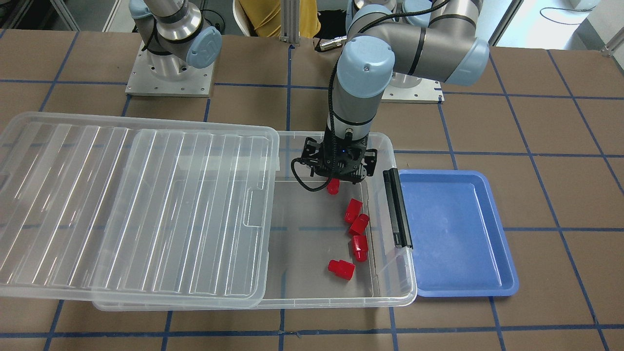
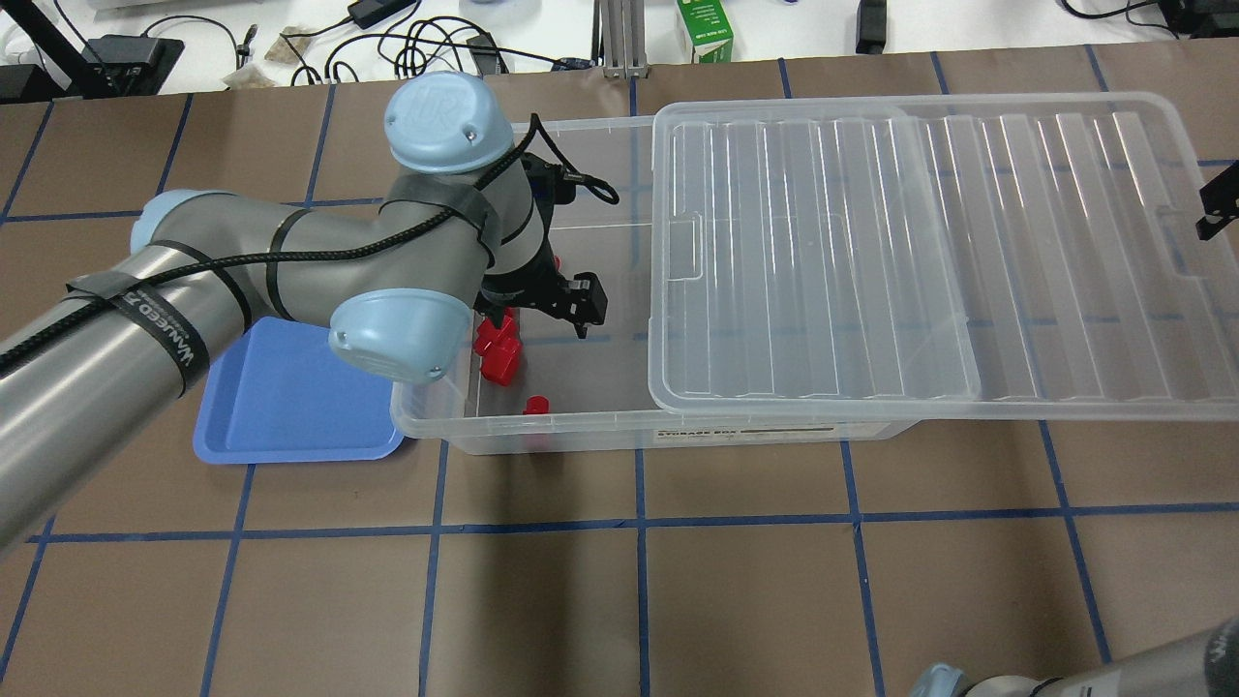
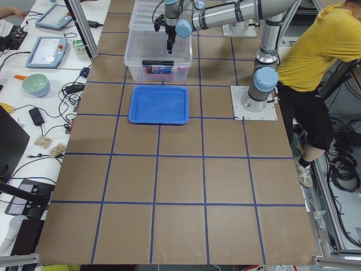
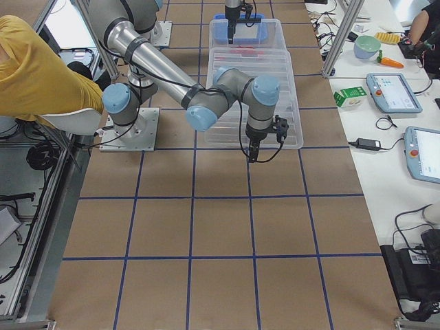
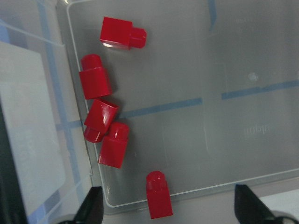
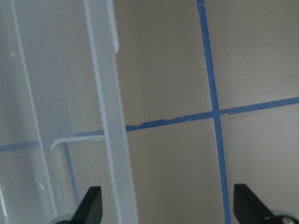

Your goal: Place red block in blue tray from box

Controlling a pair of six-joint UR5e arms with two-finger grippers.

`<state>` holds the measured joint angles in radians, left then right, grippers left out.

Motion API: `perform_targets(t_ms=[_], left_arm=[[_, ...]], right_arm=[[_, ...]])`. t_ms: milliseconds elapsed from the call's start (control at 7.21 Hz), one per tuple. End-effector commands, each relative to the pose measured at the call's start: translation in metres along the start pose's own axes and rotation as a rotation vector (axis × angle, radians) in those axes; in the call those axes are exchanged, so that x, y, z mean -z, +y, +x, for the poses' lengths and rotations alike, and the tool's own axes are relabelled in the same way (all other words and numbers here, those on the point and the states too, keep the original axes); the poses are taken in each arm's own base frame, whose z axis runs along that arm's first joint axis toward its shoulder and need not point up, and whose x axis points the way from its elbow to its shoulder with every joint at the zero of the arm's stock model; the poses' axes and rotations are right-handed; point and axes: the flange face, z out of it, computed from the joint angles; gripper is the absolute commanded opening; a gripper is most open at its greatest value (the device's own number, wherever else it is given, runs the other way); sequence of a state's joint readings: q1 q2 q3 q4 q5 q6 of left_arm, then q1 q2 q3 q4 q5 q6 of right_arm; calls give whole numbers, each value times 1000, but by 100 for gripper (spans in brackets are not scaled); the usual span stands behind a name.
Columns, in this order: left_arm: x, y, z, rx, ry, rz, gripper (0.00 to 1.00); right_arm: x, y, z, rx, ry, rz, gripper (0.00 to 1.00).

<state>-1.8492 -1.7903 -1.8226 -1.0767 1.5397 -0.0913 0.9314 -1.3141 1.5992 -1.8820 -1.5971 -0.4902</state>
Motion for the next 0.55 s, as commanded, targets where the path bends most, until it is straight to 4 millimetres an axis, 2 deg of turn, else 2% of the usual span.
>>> perform_targets(t_ms=[0,139,416], left_arm=[[-33,19,11,-26,-5,-54,100],[-49,34,7,-55,-12,-69,100],[-78,44,1,-62,-5,-49,100]], right_arm=[[24,3,-7,5,16,31,100],[51,0,-15,18,31,59,100],[126,8,-23,27,-16,-30,100]])
